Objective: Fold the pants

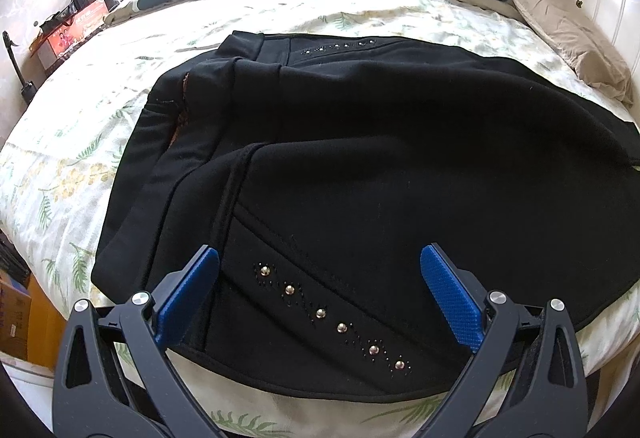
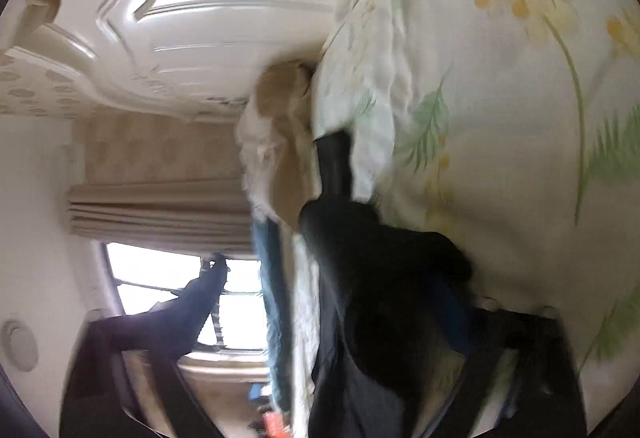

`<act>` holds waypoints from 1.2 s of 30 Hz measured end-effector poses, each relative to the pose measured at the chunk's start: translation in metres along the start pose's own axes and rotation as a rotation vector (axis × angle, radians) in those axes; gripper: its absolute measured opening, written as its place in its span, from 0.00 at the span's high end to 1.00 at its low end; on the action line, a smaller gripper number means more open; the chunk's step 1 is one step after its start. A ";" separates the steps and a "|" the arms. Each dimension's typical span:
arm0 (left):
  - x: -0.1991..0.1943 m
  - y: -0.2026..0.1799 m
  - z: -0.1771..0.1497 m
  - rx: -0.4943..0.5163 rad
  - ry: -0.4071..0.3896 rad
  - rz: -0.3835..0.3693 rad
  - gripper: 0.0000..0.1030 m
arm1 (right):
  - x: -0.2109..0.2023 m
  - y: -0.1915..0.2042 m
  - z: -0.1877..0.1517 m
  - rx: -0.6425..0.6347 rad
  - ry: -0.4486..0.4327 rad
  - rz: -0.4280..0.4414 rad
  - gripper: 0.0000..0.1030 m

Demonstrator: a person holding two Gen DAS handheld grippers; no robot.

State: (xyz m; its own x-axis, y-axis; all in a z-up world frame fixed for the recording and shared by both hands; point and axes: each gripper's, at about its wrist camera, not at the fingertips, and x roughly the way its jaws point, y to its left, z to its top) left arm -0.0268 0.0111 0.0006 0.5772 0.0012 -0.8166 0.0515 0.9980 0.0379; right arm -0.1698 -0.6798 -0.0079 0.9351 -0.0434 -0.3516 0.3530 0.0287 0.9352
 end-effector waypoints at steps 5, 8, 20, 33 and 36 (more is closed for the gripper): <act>0.000 0.001 -0.001 0.002 0.000 -0.002 0.02 | -0.013 0.023 0.009 -0.302 -0.120 -0.197 0.94; 0.002 0.002 -0.001 -0.002 -0.001 -0.005 0.02 | -0.024 0.033 0.006 -0.481 -0.188 -0.285 0.94; 0.011 0.009 -0.003 -0.012 -0.005 -0.060 0.02 | -0.074 -0.001 0.014 -0.326 -0.351 -0.396 0.57; -0.029 0.066 0.035 0.047 -0.099 -0.180 0.02 | 0.069 0.118 -0.161 -0.803 0.215 -0.115 0.35; -0.021 0.100 0.073 0.006 -0.092 -0.276 0.02 | 0.120 0.146 -0.212 -0.955 0.395 -0.062 0.35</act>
State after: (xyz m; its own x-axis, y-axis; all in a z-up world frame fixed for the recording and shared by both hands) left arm 0.0256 0.1063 0.0641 0.6122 -0.2765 -0.7408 0.2218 0.9593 -0.1748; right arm 0.0003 -0.4691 0.0773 0.7969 0.2544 -0.5479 0.1164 0.8254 0.5525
